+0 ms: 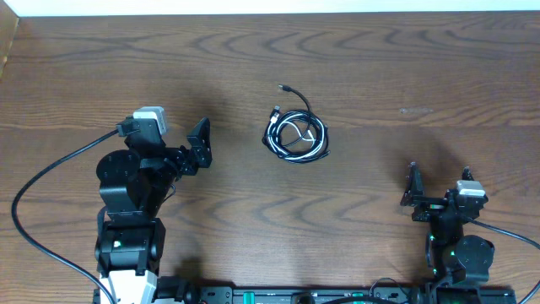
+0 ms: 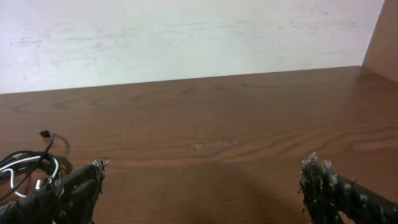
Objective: Untangle cables
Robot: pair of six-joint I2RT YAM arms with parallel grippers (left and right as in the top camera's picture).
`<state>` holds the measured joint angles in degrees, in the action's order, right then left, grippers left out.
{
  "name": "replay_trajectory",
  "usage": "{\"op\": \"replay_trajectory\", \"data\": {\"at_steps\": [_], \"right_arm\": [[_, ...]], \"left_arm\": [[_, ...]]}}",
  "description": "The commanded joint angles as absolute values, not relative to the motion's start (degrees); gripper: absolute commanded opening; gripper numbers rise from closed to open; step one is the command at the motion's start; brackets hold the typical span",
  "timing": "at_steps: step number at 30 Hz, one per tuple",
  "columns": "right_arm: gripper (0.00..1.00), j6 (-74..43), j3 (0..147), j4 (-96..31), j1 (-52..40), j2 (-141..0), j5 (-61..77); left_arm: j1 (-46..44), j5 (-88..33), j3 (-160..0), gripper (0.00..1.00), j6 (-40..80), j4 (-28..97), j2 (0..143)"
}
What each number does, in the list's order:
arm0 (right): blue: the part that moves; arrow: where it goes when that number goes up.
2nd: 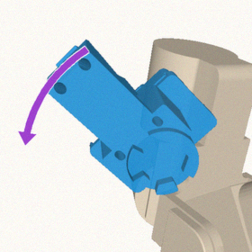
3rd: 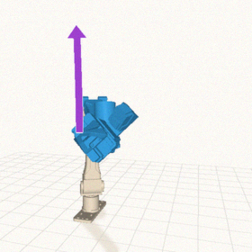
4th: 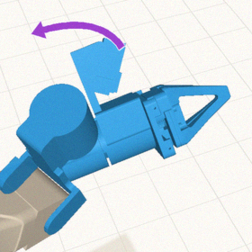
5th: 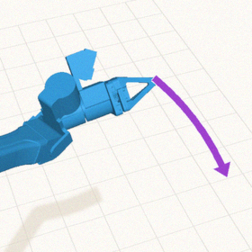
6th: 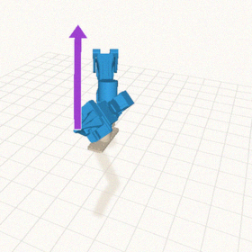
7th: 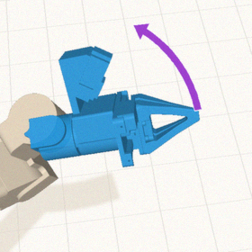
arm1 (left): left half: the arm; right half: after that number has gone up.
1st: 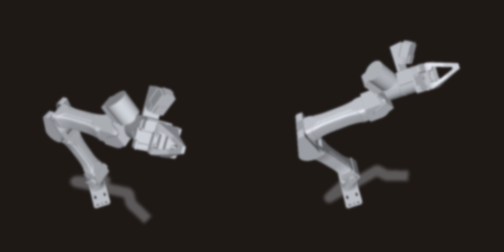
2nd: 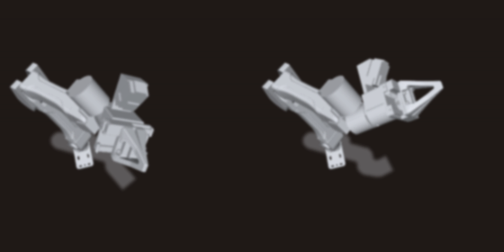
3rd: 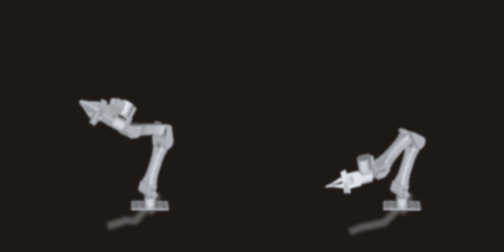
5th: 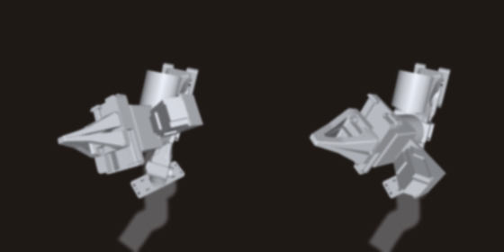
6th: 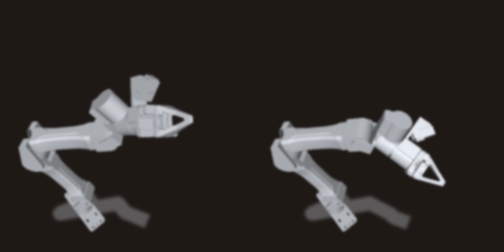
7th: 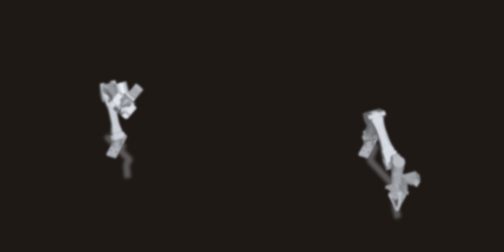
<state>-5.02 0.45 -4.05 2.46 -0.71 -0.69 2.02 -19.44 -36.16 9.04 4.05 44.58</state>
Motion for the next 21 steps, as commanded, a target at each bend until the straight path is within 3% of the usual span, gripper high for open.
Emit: {"op": "replay_trajectory", "data": {"at_steps": [1,21], "right_arm": [[0.99,-5.30,0.32,-4.29,2.63,-0.49,-0.45],[0.99,-5.30,0.32,-4.29,2.63,-0.49,-0.45]], "left_arm": [[1.78,-20.38,-37.78,0.95,9.32,3.86,44.49],[1.80,-20.36,-37.76,0.95,8.67,2.11,44.49]]}}
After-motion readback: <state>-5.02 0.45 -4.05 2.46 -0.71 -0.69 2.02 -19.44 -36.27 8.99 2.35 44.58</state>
